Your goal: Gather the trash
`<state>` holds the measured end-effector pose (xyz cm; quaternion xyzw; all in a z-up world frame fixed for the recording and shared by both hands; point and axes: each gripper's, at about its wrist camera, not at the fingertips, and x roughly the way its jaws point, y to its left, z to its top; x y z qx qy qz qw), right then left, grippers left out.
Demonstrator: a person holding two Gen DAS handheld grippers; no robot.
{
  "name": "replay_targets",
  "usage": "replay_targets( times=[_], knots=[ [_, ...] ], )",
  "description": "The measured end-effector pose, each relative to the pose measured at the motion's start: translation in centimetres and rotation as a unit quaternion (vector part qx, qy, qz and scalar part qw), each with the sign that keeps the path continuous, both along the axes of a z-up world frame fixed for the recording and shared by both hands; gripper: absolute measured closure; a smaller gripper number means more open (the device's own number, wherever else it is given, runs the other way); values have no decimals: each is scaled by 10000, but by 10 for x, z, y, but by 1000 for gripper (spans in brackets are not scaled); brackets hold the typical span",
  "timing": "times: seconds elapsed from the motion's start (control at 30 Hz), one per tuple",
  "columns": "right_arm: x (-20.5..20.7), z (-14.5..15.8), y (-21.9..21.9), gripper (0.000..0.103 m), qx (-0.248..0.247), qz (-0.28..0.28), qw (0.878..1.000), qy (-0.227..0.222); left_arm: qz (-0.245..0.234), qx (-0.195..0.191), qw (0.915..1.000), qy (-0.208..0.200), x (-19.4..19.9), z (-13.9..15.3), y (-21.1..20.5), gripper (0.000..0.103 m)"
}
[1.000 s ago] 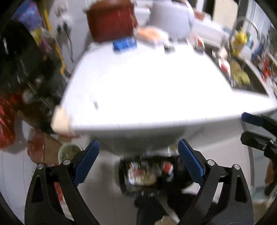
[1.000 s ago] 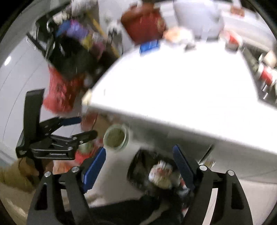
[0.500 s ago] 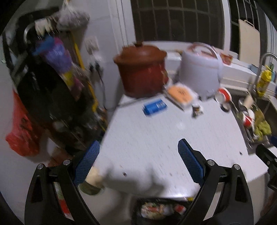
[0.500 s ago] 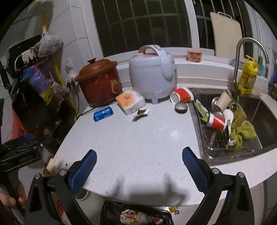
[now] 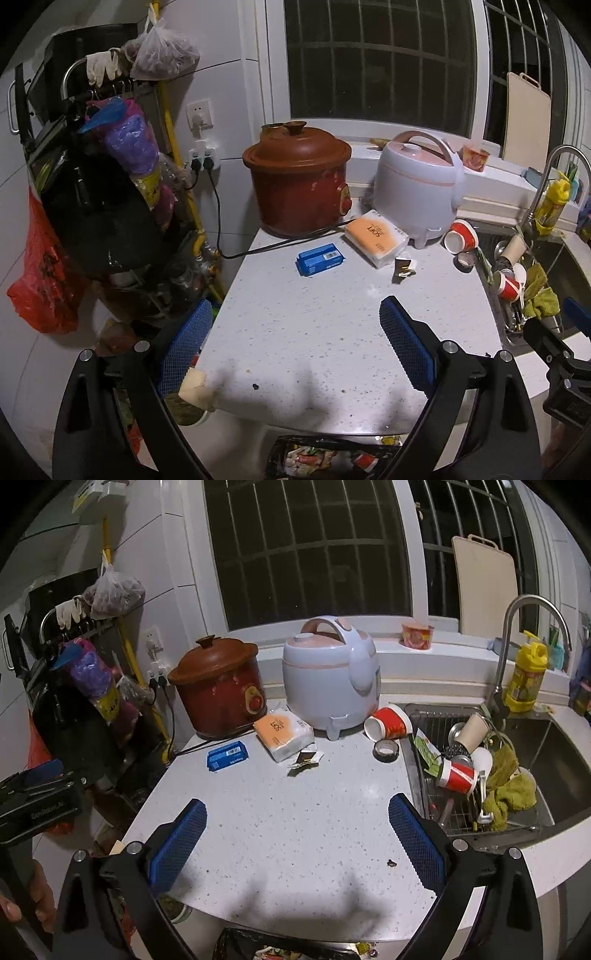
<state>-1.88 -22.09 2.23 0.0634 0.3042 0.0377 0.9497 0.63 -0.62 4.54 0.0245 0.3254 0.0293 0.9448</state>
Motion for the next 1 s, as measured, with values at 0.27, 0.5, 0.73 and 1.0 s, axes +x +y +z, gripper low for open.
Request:
replay_targets(
  times=[0.27,0.5,0.73,1.0],
  knots=[
    [-3,11,2,5,-61,-53,10000,-52,-196,-194,9996,93,-3,-2,-2,13],
    [-5,12,2,5,-48,-73,10000,-15,-280,-275,9992,115,-4,-2,-5,13],
    [-5,14,0,5,-53,-112,9999,-19,-335,-307,9989,127,-4,-1,-6,13],
    [-4,15,1,5,-56,-94,9999,-27,-336,-313,9989,117,-5,0,-7,13]
  ],
)
